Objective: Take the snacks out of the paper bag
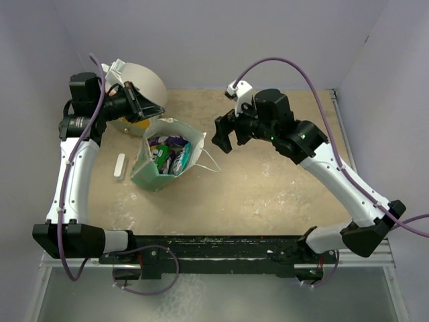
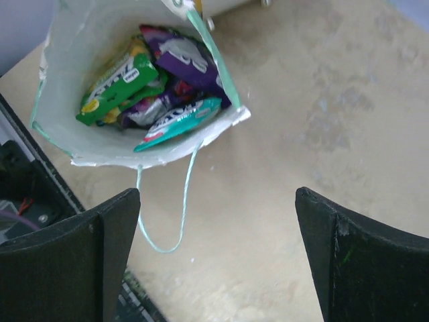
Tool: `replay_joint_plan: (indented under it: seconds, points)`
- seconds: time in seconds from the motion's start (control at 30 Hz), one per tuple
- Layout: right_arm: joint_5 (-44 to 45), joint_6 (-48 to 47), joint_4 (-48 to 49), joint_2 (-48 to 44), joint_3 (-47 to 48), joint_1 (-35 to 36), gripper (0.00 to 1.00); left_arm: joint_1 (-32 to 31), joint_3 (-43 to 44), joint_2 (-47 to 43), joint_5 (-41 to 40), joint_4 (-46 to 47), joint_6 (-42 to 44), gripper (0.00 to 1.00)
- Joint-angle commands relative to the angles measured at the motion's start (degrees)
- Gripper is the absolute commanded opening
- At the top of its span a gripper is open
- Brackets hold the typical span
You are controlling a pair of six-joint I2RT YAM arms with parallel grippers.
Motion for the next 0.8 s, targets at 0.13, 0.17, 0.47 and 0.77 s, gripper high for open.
replay_joint_plan:
  seconds: [0.13,0.17,0.47,0.77]
  points:
    - [-14.29,-16.23,34.25,-5.36,-13.75,3.05,1.0,-1.86,0.23,-2.77,3.91,6.28,0.43,0.0]
    - [-14.52,-17.55,34.6,-4.35,-13.1,3.6,1.0,-2.0,0.17,-2.94,3.85,6.19,0.45,0.0]
    - [-16.55,-37.23,36.38,3.91,-13.92,7.89,0.68,-2.86,-0.42,-5.09,1.99,5.11,-0.16,0.0]
    - [-14.22,-46.88,41.14,11.45,-15.61,8.03,0.65,-2.99,-0.11,-6.23,-1.4,2.6,-2.01,0.0]
